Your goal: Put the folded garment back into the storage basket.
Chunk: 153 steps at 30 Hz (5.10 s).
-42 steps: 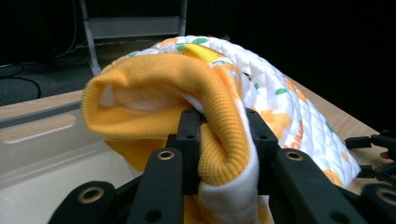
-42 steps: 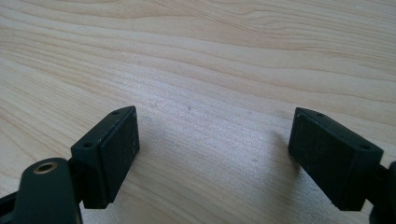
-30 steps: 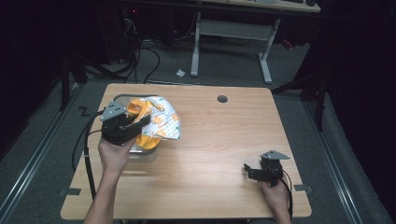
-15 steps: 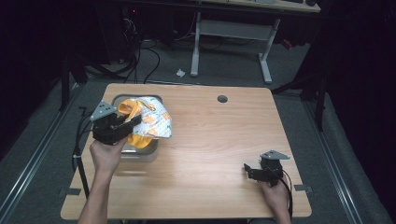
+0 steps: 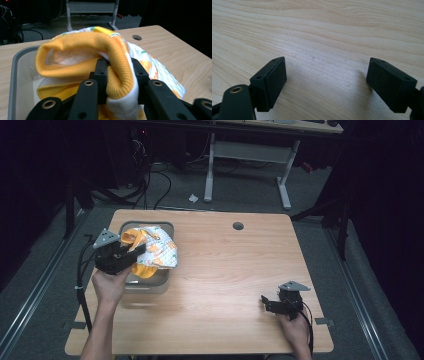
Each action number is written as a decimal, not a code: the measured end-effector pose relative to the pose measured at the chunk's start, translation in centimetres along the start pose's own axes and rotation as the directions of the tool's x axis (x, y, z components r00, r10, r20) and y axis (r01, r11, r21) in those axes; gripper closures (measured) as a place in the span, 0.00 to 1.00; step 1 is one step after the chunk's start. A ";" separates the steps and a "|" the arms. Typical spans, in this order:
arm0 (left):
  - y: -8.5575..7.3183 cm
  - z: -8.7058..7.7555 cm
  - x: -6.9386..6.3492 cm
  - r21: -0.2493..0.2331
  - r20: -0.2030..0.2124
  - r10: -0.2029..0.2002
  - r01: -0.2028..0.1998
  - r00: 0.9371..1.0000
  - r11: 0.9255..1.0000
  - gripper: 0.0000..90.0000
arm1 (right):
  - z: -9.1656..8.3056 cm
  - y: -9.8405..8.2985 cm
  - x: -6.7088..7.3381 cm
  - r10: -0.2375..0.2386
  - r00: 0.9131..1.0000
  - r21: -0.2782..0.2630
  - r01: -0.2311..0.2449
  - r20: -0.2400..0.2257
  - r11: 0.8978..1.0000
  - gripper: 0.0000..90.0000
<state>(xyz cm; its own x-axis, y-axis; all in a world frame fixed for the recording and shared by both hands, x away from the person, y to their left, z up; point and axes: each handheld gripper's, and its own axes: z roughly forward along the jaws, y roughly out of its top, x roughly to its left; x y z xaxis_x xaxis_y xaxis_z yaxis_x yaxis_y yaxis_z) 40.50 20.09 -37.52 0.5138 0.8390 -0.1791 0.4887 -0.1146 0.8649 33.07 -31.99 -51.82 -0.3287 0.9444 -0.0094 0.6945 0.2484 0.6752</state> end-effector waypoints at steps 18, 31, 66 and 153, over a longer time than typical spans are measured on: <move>-1.5 2.8 1.4 0.106 -0.024 -0.010 0.012 1.000 0.994 0.80 | 0.0 0.0 0.0 0.001 1.000 0.001 -0.001 0.000 1.000 0.18; -2.4 4.7 2.9 0.202 -0.037 -0.025 0.032 0.999 0.979 0.80 | 0.0 0.0 0.0 0.001 1.000 0.001 -0.001 0.000 1.000 0.18; -3.5 8.4 4.3 0.450 -0.210 0.031 0.068 0.977 0.890 0.76 | 0.0 0.0 0.0 0.000 1.000 0.000 0.000 0.000 1.000 0.18; -2.7 3.7 -5.0 0.144 -0.042 0.040 -0.033 0.998 0.989 0.39 | 0.0 0.0 0.0 0.001 1.000 0.001 -0.001 0.000 1.000 0.18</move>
<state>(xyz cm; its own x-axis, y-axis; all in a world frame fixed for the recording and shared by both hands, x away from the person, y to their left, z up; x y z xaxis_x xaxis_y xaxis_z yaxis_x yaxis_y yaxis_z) 39.19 14.24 -40.67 0.5023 0.8557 -0.1247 0.5679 -0.2176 0.7938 33.07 -31.99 -51.82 -0.3276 0.9448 -0.0085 0.6955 0.2472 0.6747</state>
